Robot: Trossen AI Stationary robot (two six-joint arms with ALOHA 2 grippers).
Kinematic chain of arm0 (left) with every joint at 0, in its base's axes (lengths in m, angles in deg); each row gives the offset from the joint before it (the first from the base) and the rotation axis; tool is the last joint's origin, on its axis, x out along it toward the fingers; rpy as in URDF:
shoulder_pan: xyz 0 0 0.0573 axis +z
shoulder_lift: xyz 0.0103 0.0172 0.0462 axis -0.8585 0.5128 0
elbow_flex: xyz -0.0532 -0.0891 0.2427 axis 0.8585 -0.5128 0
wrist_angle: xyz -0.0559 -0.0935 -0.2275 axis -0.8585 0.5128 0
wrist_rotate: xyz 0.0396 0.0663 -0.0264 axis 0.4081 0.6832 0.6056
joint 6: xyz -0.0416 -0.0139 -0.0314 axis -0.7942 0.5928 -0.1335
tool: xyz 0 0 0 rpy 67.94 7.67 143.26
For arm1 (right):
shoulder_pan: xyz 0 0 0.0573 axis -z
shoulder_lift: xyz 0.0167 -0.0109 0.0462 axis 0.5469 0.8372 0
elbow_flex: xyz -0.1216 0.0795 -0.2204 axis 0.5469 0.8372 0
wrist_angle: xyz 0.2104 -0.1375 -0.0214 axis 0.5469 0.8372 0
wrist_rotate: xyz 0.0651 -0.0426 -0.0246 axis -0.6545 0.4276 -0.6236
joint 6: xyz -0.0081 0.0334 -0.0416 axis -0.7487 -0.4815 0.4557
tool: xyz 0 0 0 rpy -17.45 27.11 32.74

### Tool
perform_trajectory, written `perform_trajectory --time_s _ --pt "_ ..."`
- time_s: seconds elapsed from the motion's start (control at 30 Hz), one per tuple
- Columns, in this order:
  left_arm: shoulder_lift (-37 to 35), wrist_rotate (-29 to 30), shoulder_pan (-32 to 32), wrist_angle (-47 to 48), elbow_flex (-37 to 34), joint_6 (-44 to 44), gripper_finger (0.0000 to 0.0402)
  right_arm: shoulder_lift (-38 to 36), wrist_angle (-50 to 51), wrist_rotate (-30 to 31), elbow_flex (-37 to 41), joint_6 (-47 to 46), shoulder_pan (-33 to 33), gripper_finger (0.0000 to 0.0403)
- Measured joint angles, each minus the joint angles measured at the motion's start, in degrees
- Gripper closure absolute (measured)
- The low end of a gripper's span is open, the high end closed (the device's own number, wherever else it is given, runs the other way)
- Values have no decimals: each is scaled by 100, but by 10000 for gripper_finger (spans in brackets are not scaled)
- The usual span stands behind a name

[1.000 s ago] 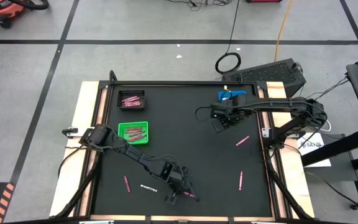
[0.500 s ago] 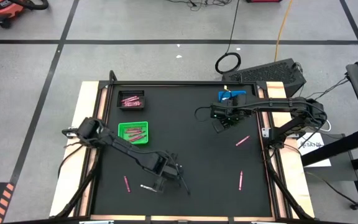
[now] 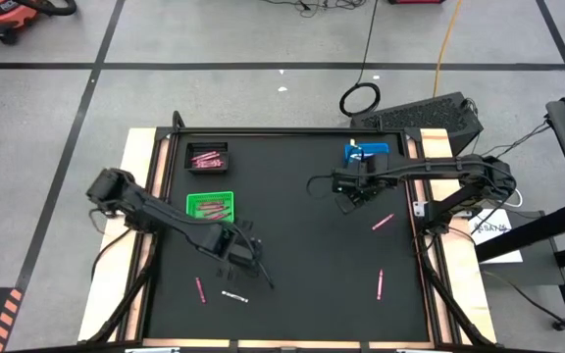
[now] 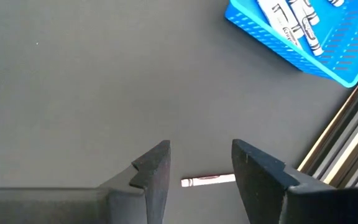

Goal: Sort crayons
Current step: Put the red crayon into the green bin

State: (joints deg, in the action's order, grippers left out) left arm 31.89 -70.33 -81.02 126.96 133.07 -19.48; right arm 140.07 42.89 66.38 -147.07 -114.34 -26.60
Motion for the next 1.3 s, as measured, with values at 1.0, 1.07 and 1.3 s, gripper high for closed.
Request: perform_trajectory --time_s 1.0,1.07,1.3 --pt "-3134 1177 2036 352 -2849 -1041 391 0 -2 -15 2 267 -519 246" --pt "-3134 1018 2182 295 -2849 -956 391 0 1 -16 4 260 -563 246" --pt "-3134 576 2508 293 -2849 -1418 391 0 2 -31 4 260 -692 246"
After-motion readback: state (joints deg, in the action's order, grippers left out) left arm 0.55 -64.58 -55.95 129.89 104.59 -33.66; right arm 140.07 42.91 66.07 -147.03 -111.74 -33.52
